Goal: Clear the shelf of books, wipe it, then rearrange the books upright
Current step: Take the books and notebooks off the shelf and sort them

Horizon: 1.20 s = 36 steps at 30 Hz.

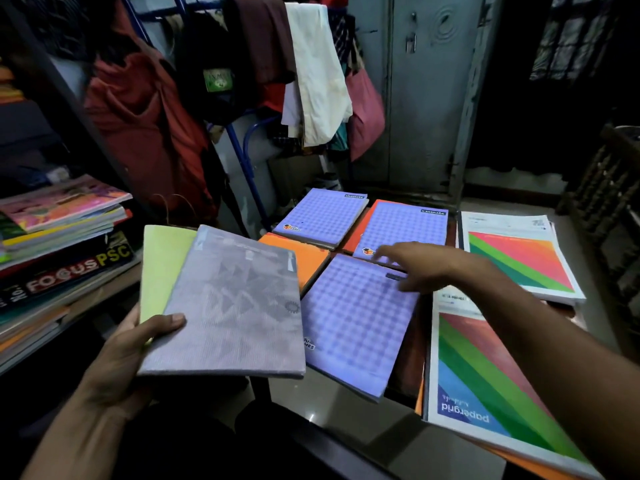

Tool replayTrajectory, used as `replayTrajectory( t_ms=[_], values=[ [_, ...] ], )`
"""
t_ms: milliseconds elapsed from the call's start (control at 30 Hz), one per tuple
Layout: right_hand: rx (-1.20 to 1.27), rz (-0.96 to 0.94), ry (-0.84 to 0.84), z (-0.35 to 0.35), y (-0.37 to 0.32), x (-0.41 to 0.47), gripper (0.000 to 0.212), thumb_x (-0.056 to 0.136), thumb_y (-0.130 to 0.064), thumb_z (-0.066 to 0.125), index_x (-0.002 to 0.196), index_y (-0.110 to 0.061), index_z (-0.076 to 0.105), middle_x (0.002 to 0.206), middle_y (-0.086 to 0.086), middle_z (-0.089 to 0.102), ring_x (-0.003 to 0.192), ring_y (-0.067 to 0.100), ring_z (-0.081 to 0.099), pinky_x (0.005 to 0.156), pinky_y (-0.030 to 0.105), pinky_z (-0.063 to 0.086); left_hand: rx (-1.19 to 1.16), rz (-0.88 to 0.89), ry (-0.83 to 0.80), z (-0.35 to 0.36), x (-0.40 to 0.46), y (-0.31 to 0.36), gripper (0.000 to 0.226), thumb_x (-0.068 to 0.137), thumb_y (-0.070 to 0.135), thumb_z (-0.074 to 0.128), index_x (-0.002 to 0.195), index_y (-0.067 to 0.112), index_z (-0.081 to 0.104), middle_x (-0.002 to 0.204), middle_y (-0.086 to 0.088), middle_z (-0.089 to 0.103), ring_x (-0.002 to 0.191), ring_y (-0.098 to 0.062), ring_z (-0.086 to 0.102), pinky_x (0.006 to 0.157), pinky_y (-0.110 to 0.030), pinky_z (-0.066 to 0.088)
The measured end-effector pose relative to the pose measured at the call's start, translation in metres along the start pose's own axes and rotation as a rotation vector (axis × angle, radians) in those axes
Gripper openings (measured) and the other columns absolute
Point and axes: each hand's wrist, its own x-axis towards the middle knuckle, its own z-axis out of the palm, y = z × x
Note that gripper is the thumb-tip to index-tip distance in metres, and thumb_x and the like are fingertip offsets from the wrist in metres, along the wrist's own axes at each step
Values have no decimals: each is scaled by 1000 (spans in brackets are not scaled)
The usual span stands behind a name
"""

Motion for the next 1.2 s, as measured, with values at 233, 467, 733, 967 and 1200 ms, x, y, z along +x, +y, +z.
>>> replayTrajectory(
  t_ms=[233,467,733,967,1200],
  values=[
    [1460,56,-71,41,-101,-18,48,92,-57,62,125,-21,62,115,-1,73,94,19,71,80,37,59,-38,-20,-151,64,-7,-8,48,82,3,54,130,7,60,117,-23,70,86,-32,72,65,-35,61],
    [1908,208,206,51,-83,-34,36,88,-9,71,123,-3,65,110,19,74,95,34,71,81,43,61,76,-167,-158,112,1,-15,33,102,38,50,129,26,63,118,-2,74,100,-23,74,74,-35,58],
    [1832,316,475,52,-60,-54,28,96,-8,65,122,-11,56,108,11,75,89,27,75,63,36,61,560,-32,-233,100,56,-9,21,105,18,51,121,19,65,108,-8,76,91,-25,73,79,-37,56],
    [1852,367,453,87,-63,-54,38,92,15,47,123,-5,54,107,17,74,85,28,75,63,34,60,1169,102,-103,42,136,5,14,98,27,65,106,36,72,100,7,75,94,-17,71,80,-36,55],
    [1773,290,602,94,-60,-53,66,86,27,35,129,-17,56,116,7,73,101,22,73,71,29,59,1374,106,131,15,169,-13,30,101,37,55,130,30,61,130,-2,64,117,-28,58,89,-38,47]
  ],
)
